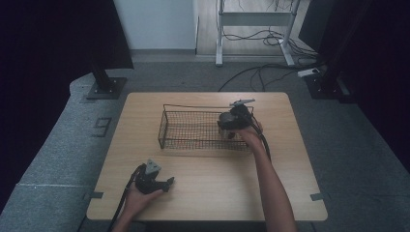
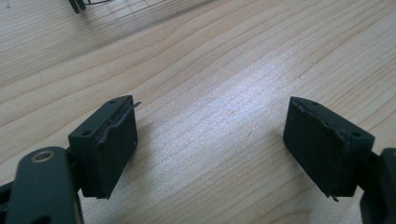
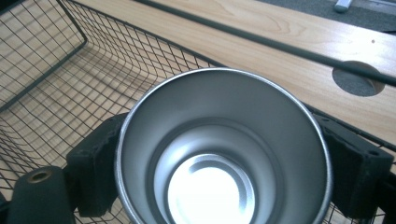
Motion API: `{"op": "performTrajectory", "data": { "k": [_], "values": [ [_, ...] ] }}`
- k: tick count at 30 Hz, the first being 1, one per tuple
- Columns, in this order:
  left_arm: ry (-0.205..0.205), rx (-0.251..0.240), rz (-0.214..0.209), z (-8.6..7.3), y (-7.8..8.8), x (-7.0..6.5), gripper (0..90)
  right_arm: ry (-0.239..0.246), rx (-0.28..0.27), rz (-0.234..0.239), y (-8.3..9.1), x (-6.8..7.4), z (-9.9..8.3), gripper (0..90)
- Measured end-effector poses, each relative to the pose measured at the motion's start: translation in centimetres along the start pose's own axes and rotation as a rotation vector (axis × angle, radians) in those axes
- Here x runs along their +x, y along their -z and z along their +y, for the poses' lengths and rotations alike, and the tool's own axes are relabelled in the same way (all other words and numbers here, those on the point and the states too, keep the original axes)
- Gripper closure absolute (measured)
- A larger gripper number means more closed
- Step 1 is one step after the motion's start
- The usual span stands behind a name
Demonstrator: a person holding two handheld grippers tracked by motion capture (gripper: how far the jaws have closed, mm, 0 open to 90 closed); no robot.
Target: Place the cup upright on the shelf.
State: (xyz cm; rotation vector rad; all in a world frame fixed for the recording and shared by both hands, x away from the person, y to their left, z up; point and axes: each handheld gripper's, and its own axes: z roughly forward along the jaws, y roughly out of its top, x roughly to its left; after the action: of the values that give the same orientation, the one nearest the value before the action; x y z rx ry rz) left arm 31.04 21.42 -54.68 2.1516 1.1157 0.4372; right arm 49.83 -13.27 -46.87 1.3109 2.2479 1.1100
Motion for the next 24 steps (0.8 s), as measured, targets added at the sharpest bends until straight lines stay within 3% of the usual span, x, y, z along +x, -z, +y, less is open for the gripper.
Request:
{"op": "performTrajectory", "data": {
  "k": [19,24],
  "values": [
    [-0.001,0.001,0.000,0.0,0.0,0.0,17.4,-0.002,0.046,-0.015,-0.8,-0.4,-0.9,13.2],
    [-0.002,0.001,0.000,0.0,0.0,0.0,17.3,0.003,0.085,-0.032,-1.1,-0.4,-0.9,13.2]
  ]
}}
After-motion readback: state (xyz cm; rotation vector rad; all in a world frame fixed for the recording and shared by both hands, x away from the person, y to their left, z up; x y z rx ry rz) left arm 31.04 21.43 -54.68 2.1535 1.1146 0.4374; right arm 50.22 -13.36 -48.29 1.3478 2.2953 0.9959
